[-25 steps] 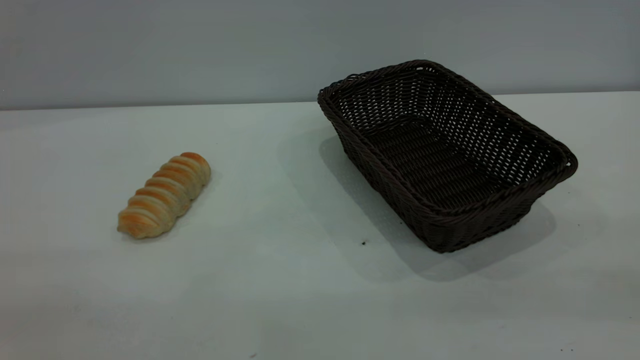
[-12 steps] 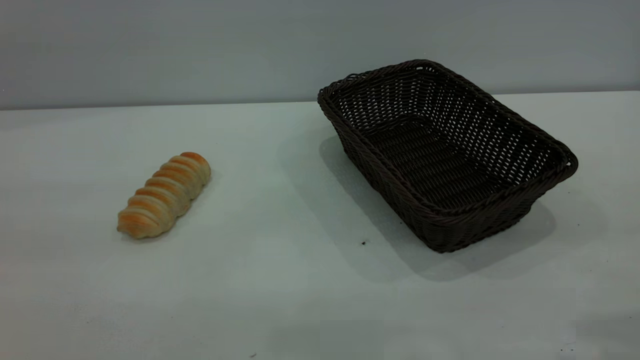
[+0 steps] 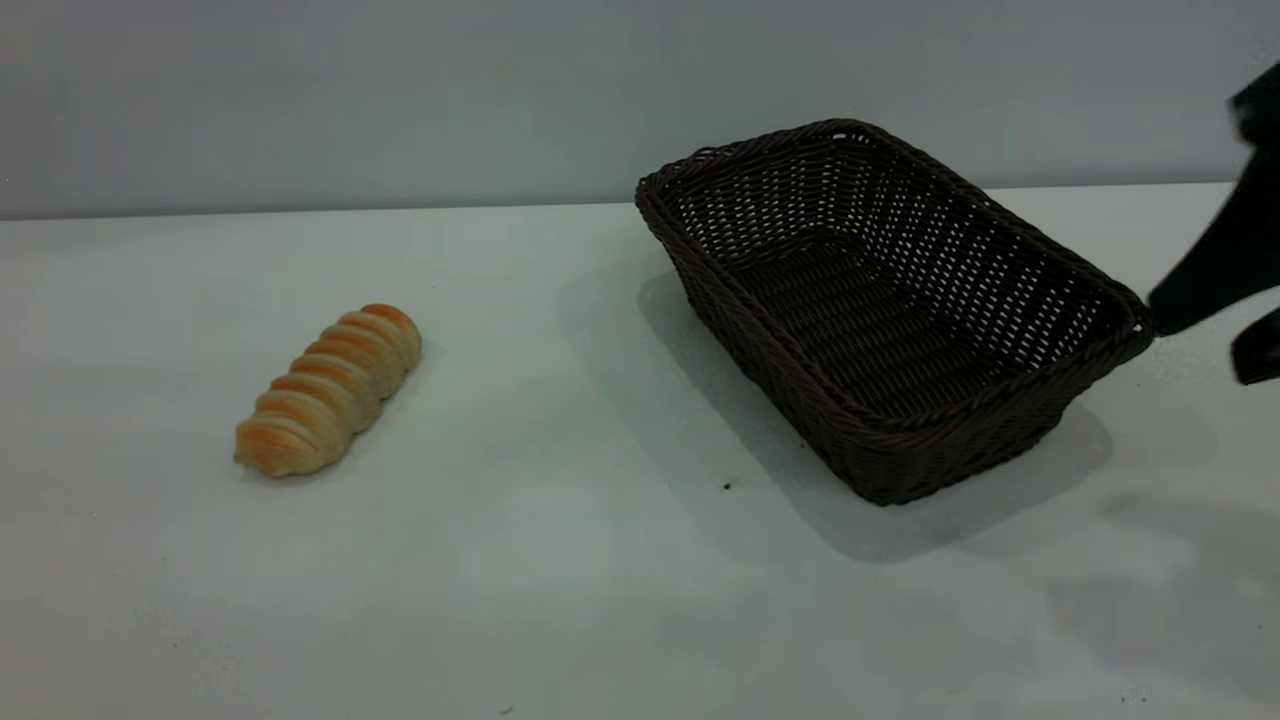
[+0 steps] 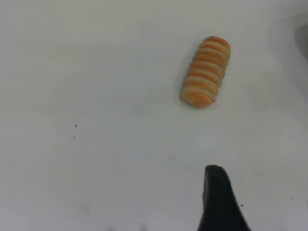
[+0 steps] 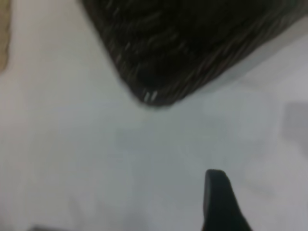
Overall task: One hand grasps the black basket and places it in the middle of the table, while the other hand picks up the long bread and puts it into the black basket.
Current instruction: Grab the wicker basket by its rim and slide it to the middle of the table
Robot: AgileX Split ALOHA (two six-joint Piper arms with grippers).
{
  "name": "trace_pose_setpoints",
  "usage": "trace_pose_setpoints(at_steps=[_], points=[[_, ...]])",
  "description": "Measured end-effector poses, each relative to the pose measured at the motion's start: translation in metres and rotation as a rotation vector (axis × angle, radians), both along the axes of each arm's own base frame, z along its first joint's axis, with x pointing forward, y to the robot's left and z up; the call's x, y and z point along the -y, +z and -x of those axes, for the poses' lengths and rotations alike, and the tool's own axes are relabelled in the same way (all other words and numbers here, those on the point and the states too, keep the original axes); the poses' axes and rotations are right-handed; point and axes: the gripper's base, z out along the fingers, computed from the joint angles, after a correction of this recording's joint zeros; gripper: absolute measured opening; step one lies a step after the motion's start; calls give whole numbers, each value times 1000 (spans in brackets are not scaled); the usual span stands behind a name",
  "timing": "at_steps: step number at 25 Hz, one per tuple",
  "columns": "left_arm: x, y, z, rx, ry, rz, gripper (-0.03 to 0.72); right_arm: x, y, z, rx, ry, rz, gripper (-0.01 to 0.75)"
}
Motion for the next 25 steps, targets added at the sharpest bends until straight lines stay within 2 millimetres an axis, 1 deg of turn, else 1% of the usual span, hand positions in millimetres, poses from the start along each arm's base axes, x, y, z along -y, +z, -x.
trace_pose_setpoints(at_steps=[4, 8, 11, 17, 22, 25], points=[[-1, 0, 0, 0, 3, -12, 468, 1, -23, -29, -73, -73, -32, 447], [-1, 0, 0, 0, 3, -13, 468, 0, -43, -48, -127, -119, -66, 447], [-1, 0, 0, 0, 3, -13, 468, 0, -51, -56, -146, -137, -78, 447], [-1, 0, 0, 2, 3, -13, 468, 1, -57, -66, -141, -200, -104, 446], [-1, 0, 0, 2, 2, -14, 468, 1, -72, -68, -179, -218, -104, 446], [-1, 0, 0, 2, 2, -14, 468, 2, -76, -70, -181, -244, -101, 446]])
